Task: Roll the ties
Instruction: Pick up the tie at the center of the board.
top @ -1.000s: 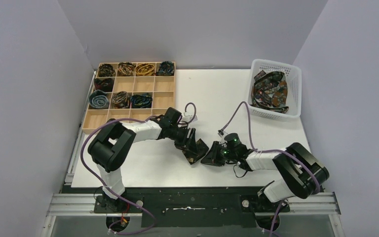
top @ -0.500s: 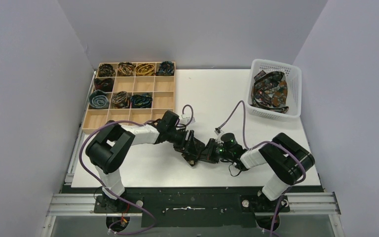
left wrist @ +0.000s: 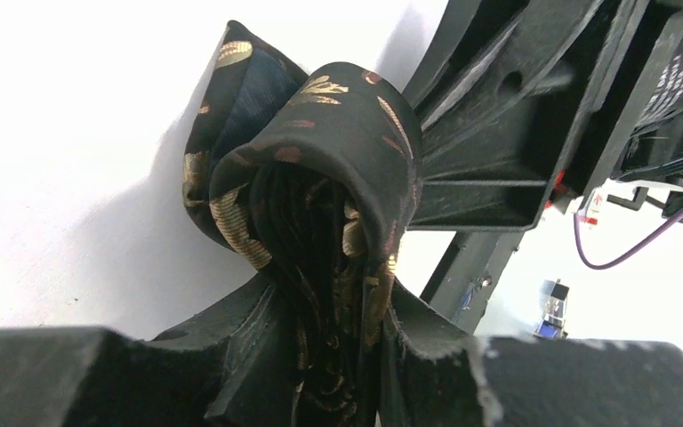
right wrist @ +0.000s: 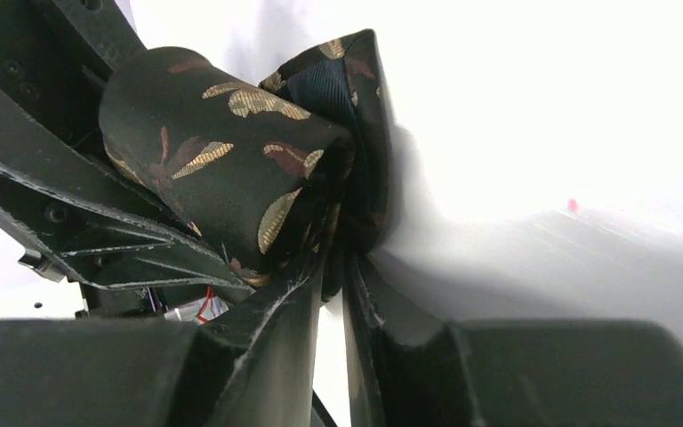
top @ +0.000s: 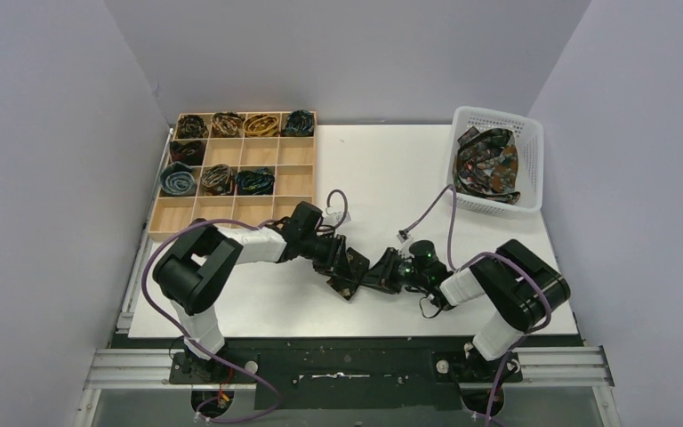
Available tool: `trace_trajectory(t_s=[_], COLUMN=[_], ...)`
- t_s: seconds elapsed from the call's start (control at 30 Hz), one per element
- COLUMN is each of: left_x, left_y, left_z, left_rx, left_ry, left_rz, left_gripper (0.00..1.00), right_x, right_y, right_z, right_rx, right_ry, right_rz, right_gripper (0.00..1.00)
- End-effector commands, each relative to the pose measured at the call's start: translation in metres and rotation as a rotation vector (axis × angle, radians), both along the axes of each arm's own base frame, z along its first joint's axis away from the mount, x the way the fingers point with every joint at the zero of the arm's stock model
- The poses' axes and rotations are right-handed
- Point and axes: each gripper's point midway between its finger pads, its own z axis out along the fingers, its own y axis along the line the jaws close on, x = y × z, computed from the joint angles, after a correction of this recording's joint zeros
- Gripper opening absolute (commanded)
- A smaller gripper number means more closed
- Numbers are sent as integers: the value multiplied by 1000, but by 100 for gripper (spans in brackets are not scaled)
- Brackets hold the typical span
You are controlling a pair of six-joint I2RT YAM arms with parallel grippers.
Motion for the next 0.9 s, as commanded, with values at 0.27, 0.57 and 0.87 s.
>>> trace_trajectory(t_s=[0.27, 0.57, 0.87], left_x=[21, 30, 54], left_y=[2, 10, 32], left_z=[41, 54, 80], left_rx=[-84, -77, -28], left_ry=[-72, -96, -162], left_rz=[49, 73, 158], left_gripper=[14, 14, 11], right_x=[14, 14, 23], right_y=[-62, -57, -46], right_z=[7, 24, 24], right_rx=[-260, -213, -168], right_ry=[-61, -100, -80], right_rz=[-130, -94, -96], right_gripper=[31, 38, 36])
